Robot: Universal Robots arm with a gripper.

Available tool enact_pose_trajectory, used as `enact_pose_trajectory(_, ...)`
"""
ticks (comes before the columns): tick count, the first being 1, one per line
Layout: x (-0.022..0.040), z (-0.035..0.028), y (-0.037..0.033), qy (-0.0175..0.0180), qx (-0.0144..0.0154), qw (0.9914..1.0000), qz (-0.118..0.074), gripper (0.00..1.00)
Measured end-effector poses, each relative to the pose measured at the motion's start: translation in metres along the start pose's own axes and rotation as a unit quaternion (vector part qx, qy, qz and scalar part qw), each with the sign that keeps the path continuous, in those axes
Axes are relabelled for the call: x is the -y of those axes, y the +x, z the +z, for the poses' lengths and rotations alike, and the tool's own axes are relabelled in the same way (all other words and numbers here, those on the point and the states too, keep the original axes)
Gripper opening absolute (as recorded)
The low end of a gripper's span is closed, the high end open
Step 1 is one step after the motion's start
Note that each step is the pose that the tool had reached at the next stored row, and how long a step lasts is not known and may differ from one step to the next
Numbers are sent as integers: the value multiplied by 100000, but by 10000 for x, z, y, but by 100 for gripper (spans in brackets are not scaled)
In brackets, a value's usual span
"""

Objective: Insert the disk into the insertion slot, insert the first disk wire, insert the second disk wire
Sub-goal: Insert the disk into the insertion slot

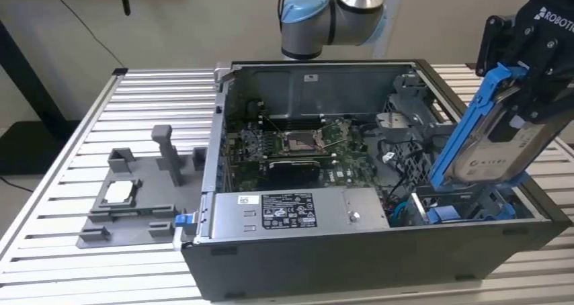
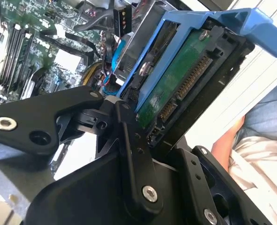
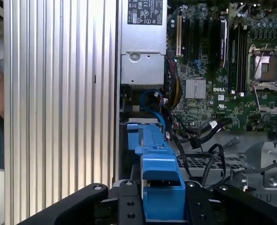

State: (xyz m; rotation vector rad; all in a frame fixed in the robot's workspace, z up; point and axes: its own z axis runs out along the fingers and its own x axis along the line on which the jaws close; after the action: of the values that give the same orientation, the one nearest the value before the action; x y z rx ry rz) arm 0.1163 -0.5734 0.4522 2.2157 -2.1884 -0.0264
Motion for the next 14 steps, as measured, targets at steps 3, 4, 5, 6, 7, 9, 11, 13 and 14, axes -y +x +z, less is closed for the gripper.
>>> enact_pose_trajectory(3, 1, 50, -13, 123, -83, 99999, -386, 32)
enact_pose_trajectory(4, 2, 68, -15, 141, -108, 99999, -459, 32)
enact_pose_trajectory(5, 3, 85, -20, 143, -151, 99998, -526, 32)
enact_pose_trajectory(6, 3, 102, -24, 149, -189, 99998, -587, 32)
enact_pose_trajectory(7, 4, 118, -27, 157, -221, 99998, -647, 32)
enact_pose_trajectory(9, 4, 136, -34, 296, -256, 99996, -768, 32)
enact_pose_trajectory(11, 5, 152, -38, 536, -254, 99994, -882, 32)
enact_pose_trajectory(13, 6, 175, -40, 626, -274, 99993, -915, 32)
enact_pose_trajectory(14, 6, 191, -40, 631, -272, 99993, -919, 32)
